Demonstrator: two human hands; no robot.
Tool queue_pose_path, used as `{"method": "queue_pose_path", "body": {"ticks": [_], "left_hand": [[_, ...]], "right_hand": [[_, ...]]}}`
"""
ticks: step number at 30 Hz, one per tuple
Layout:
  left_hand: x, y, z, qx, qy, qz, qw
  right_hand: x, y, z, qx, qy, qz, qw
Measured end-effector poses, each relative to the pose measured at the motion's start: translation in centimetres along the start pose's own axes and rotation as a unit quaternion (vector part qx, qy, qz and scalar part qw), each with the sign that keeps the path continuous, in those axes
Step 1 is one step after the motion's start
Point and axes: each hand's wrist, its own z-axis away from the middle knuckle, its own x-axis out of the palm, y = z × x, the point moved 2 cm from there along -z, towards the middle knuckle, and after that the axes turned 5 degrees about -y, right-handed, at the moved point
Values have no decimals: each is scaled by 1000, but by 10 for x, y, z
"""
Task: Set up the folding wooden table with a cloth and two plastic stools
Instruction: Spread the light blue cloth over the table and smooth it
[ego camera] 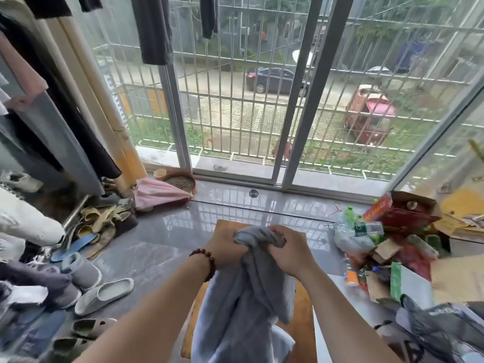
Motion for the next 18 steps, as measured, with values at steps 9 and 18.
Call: {"method": "queue_pose_path", "body": {"ticks": [9, 18], "left_hand": [[-20, -20, -3, -24, 30, 97, 995], [-37, -39, -2, -21, 7, 35, 999]], "right_hand": [[15, -18, -8, 7, 46, -44, 998], [43, -14, -7, 164, -16, 178, 970]]}}
